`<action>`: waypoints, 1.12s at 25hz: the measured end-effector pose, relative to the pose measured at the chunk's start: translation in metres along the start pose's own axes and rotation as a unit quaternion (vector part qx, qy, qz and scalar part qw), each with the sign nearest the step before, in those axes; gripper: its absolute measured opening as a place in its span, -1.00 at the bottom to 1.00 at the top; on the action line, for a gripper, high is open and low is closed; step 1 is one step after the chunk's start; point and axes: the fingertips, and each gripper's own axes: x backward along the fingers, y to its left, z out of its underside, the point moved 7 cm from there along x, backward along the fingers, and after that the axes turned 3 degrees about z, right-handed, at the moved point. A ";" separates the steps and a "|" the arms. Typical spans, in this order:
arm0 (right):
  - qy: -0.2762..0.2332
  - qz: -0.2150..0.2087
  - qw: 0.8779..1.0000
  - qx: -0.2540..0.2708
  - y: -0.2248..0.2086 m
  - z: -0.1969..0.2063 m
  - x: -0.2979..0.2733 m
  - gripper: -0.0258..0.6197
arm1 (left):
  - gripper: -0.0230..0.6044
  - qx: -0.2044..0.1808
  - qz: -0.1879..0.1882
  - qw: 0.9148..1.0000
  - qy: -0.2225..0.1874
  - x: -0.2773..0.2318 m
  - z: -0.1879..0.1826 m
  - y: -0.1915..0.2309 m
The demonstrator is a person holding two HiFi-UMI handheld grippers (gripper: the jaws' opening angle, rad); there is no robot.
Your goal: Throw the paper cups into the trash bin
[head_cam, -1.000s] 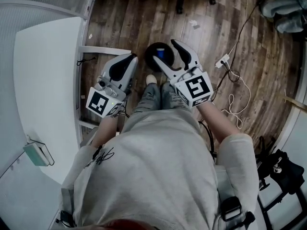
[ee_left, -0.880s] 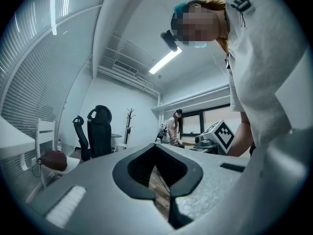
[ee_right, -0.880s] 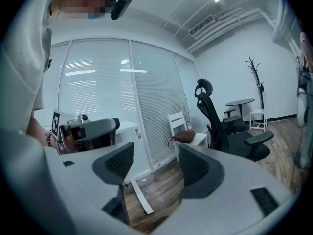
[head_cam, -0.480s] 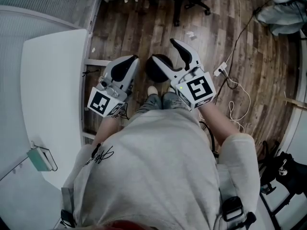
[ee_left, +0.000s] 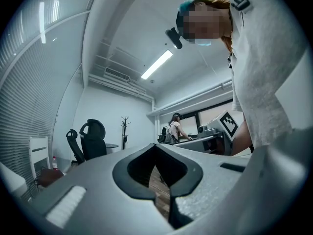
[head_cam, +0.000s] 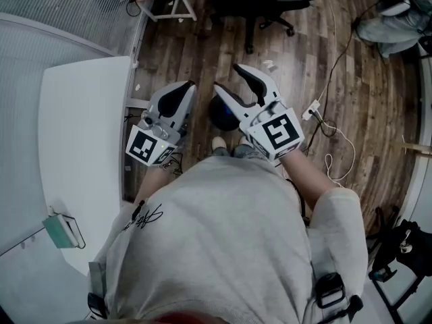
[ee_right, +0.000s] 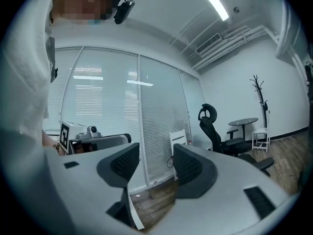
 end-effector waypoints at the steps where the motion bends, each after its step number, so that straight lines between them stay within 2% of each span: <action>1: -0.003 -0.001 1.000 0.002 0.001 -0.002 0.001 -0.24 | -0.92 -0.002 0.001 1.000 -0.001 -0.002 -0.002 0.000; 8: -0.021 -0.004 1.000 0.014 0.004 -0.015 0.005 -0.35 | -0.92 -0.014 0.009 1.000 -0.002 -0.007 -0.013 -0.001; 14: -0.025 -0.015 0.999 0.026 0.004 -0.021 0.002 -0.57 | -0.92 -0.020 0.012 1.000 -0.010 -0.011 -0.020 0.001; 22: -0.034 -0.029 0.998 0.035 0.009 -0.026 -0.003 -0.69 | -0.92 -0.028 0.013 0.999 -0.019 -0.014 -0.030 0.004; 28: -0.040 -0.024 0.998 0.038 0.006 -0.029 -0.002 -0.75 | -0.92 -0.030 0.012 0.999 -0.025 -0.015 -0.032 0.006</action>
